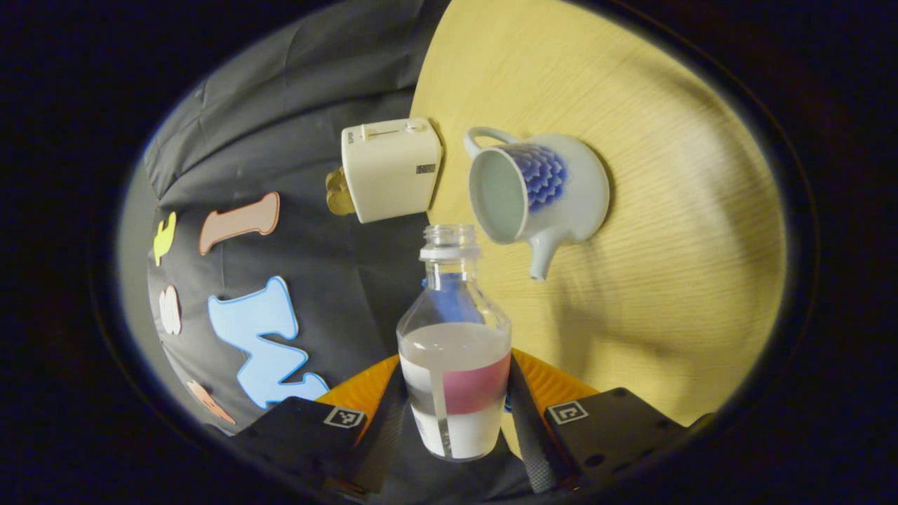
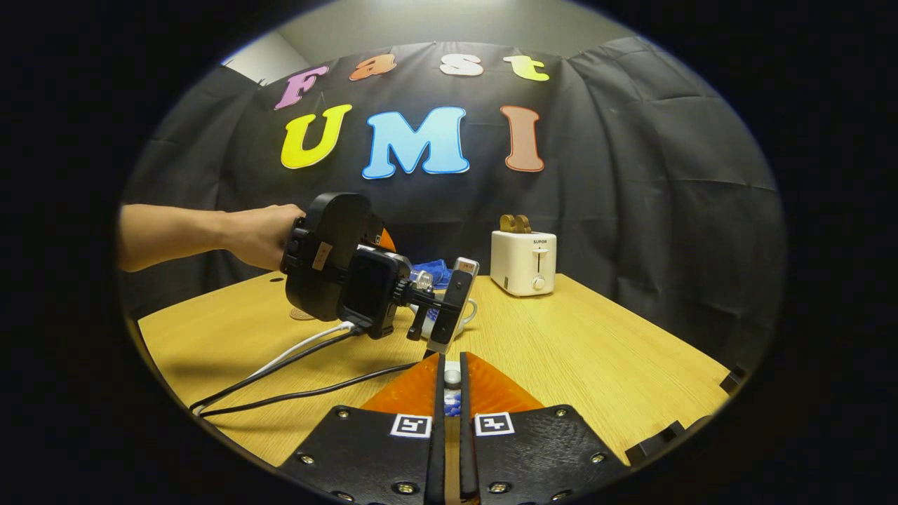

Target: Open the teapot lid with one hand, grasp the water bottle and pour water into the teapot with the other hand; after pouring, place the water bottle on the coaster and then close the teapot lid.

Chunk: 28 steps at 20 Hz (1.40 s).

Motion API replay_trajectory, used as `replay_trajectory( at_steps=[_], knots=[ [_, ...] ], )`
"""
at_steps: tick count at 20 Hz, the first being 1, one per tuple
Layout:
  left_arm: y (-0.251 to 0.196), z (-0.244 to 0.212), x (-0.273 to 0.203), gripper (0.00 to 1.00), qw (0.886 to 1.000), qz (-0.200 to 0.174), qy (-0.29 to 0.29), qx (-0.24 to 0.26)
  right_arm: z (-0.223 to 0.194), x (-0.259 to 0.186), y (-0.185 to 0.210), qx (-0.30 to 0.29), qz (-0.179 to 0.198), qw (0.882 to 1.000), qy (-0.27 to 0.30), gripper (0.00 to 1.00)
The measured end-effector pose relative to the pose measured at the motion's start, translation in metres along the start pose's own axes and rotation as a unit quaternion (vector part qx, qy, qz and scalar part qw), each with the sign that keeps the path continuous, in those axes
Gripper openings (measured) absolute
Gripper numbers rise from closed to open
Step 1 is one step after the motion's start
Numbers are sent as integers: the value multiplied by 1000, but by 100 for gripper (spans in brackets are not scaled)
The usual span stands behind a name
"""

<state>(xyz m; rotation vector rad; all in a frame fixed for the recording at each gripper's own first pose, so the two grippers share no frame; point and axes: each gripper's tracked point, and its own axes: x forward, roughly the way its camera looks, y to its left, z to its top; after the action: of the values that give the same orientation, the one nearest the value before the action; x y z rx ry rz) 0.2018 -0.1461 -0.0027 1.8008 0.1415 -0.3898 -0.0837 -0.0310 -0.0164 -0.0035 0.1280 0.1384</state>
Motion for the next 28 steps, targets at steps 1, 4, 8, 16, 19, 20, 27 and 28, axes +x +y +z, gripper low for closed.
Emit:
replay_trajectory(
  at_steps=[1,4,8,16,19,20,27,28],
  knots=[
    [2,1,-1,87,1000,1,1,10,-1,0,-1,0,0,1000,1,8],
    [7,2,-2,87,999,1,11,46,0,-1,-1,1,1,1000,2,8],
    [13,4,-2,86,996,2,15,84,-1,-1,-2,2,0,1000,3,8],
    [26,9,-6,86,988,5,22,151,-1,-2,-4,4,1,1000,3,8],
    [30,9,-7,86,984,0,25,175,-3,-2,-4,3,1,1000,4,8],
    [31,9,-6,86,983,0,26,183,-3,-2,-5,4,1,1000,4,8],
    [37,15,-6,86,971,-5,29,236,-5,-2,-6,4,0,1000,7,8],
    [38,16,-7,86,970,-5,29,242,-6,-2,-7,5,1,1000,8,8]
  ],
)
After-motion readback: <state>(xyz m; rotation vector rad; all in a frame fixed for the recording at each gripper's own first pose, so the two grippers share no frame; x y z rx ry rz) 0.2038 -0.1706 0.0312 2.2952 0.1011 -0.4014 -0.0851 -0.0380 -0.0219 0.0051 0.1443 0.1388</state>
